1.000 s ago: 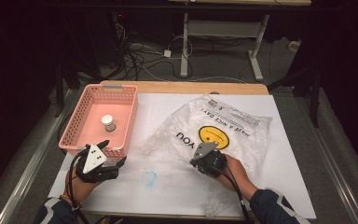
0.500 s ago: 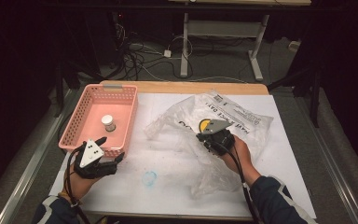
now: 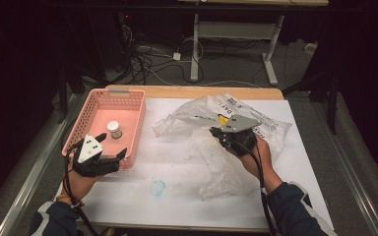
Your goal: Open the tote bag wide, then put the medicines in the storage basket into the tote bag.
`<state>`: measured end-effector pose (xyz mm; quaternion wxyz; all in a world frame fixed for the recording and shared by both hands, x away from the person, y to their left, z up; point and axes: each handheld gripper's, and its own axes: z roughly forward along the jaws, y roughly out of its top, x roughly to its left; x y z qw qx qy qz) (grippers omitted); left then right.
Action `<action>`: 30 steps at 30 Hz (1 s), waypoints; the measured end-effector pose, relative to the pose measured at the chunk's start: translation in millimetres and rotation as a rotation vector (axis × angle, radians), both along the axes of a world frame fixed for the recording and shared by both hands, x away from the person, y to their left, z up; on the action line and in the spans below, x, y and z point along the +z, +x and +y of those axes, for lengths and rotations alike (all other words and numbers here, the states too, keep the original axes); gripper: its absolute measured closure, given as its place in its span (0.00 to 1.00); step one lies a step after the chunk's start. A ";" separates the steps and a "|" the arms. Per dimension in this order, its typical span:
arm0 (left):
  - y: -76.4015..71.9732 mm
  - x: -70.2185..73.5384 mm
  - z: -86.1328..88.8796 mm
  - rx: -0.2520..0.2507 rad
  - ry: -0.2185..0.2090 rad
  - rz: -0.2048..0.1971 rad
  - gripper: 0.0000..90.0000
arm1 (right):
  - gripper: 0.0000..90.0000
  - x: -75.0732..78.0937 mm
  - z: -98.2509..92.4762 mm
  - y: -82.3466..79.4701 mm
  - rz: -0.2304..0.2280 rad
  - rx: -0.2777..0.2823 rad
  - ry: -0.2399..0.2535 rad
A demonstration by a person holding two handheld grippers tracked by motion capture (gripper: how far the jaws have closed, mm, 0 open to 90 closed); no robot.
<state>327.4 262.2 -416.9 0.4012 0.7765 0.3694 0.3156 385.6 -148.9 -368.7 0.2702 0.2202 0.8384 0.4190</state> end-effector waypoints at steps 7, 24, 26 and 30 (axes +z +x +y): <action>11.7 1.9 6.6 0.016 0.003 0.007 0.20 | 1.00 5.4 -2.3 3.7 -0.009 -0.005 0.019; 43.9 10.9 -0.2 0.017 0.052 0.061 0.19 | 1.00 10.3 -12.4 1.8 -0.019 -0.017 0.031; 49.6 12.2 -1.4 0.012 0.062 0.086 0.19 | 1.00 10.6 -12.6 1.5 -0.018 -0.007 0.030; 64.2 15.8 -1.0 0.014 0.096 0.109 0.19 | 1.00 10.3 -14.2 2.3 -0.007 0.001 0.034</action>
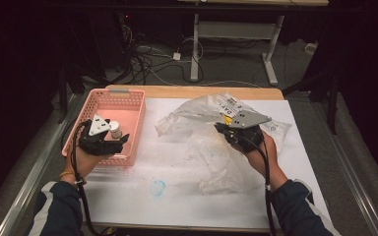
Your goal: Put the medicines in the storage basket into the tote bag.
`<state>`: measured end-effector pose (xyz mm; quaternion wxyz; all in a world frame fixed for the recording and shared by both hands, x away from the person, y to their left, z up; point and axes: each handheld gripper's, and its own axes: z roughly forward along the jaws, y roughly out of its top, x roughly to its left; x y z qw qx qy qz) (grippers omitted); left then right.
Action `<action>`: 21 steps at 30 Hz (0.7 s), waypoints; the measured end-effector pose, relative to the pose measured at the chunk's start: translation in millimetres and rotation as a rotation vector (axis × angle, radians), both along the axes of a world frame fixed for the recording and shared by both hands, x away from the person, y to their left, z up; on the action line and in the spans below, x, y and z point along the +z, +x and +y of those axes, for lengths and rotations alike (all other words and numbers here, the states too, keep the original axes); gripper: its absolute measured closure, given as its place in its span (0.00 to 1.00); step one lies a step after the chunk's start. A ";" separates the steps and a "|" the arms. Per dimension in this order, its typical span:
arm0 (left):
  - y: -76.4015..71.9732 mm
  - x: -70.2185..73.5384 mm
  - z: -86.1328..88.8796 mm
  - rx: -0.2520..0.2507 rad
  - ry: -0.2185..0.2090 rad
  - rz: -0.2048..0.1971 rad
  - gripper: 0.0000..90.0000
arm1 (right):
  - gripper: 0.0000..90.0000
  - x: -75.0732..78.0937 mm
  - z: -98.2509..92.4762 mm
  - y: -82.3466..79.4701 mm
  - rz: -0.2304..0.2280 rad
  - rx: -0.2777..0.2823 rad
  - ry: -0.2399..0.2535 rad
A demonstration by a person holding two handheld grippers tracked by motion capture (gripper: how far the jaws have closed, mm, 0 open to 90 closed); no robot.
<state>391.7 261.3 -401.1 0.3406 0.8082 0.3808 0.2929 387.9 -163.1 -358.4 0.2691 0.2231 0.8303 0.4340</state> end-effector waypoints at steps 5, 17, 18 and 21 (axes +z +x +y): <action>25.2 3.4 6.9 0.017 -0.002 0.050 0.20 | 1.00 1.1 -3.6 -2.0 0.003 0.002 0.005; 80.7 -21.3 21.8 0.086 0.064 0.275 0.33 | 1.00 2.9 -9.6 -7.8 -0.015 -0.001 0.004; 83.9 -23.1 23.0 0.094 0.065 0.284 0.36 | 1.00 2.9 -9.6 -7.8 -0.015 0.001 0.004; 91.1 -27.9 24.0 0.090 0.070 0.328 0.42 | 1.00 2.3 -8.5 -8.1 -0.014 0.003 0.003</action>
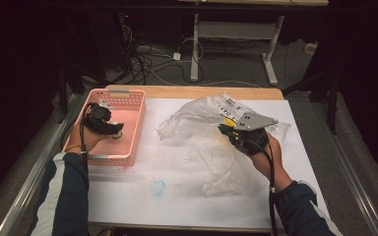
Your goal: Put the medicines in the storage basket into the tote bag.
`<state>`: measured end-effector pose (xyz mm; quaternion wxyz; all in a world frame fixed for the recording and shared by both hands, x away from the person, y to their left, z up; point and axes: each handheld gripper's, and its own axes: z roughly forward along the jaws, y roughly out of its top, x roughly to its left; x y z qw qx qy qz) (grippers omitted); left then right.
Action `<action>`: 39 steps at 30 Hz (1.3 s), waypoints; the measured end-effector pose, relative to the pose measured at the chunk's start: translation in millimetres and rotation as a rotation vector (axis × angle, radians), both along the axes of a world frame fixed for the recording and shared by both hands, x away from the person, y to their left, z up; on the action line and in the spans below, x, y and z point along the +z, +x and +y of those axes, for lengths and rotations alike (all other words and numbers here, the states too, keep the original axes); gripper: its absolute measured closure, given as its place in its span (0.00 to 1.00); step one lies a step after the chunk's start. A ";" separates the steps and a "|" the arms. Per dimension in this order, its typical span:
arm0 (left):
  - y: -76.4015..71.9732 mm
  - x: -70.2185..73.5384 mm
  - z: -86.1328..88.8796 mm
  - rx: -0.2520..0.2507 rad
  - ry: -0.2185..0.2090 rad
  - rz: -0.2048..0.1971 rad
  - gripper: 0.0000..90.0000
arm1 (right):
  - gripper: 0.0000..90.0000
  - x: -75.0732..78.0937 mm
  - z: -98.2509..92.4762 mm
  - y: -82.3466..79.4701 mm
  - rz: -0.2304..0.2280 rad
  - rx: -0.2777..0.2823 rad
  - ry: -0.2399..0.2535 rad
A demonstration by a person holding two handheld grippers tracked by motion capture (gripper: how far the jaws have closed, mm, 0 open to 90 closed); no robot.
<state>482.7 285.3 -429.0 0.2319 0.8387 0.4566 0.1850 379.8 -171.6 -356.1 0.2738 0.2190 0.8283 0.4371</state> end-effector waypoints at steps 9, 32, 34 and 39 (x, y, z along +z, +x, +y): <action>7.7 -8.4 0.2 0.015 0.045 0.052 0.53 | 1.00 -2.1 0.4 -1.0 0.004 0.001 0.000; -61.1 60.3 -19.5 -0.090 -0.059 -0.375 0.54 | 1.00 13.2 0.5 -8.8 -0.097 -0.064 0.058; -76.0 67.7 -23.3 -0.118 -0.076 -0.421 0.54 | 1.00 13.5 1.0 -8.4 -0.102 -0.069 0.066; -107.0 79.4 -30.6 -0.181 -0.134 -0.504 0.54 | 1.00 13.2 1.5 -7.2 -0.097 -0.080 0.089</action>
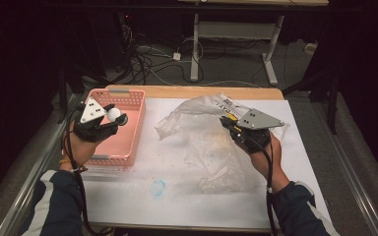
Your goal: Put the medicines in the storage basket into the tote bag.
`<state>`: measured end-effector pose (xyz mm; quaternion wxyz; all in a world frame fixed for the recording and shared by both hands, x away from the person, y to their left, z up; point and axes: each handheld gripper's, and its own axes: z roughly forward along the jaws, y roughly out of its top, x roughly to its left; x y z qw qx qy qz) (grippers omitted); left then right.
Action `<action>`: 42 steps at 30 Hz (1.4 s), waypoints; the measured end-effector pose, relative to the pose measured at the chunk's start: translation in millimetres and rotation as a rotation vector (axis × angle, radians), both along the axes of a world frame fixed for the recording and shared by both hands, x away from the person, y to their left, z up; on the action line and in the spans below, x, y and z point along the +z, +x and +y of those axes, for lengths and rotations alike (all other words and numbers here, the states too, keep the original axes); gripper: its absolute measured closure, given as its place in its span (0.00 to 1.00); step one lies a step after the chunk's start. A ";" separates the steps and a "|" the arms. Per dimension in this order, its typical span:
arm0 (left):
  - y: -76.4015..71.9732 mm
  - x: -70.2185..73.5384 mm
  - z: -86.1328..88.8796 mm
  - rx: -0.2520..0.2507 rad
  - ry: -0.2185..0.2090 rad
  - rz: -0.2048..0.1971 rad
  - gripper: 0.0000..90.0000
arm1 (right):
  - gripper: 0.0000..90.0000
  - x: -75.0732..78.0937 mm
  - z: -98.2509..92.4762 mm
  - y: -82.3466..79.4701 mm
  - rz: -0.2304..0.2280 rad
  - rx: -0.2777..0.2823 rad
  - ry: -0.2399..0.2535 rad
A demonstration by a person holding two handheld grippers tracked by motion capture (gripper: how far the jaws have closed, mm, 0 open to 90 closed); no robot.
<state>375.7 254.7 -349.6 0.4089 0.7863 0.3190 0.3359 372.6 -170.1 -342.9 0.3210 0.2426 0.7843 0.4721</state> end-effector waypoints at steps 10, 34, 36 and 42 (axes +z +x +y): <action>-57.2 1.8 -49.0 -0.169 0.044 -0.090 0.54 | 1.00 4.2 6.3 1.4 -0.025 -0.019 0.013; -33.6 -69.8 -176.2 -0.433 0.148 0.053 0.54 | 1.00 -3.5 18.8 -4.4 0.035 0.056 0.021; -26.1 -75.8 -187.1 -0.439 0.157 0.057 0.54 | 1.00 -4.4 20.4 -4.6 0.047 0.070 0.026; 1.5 -100.1 -214.4 -0.414 0.167 0.078 0.54 | 1.00 -4.9 21.9 -6.3 0.056 0.083 0.027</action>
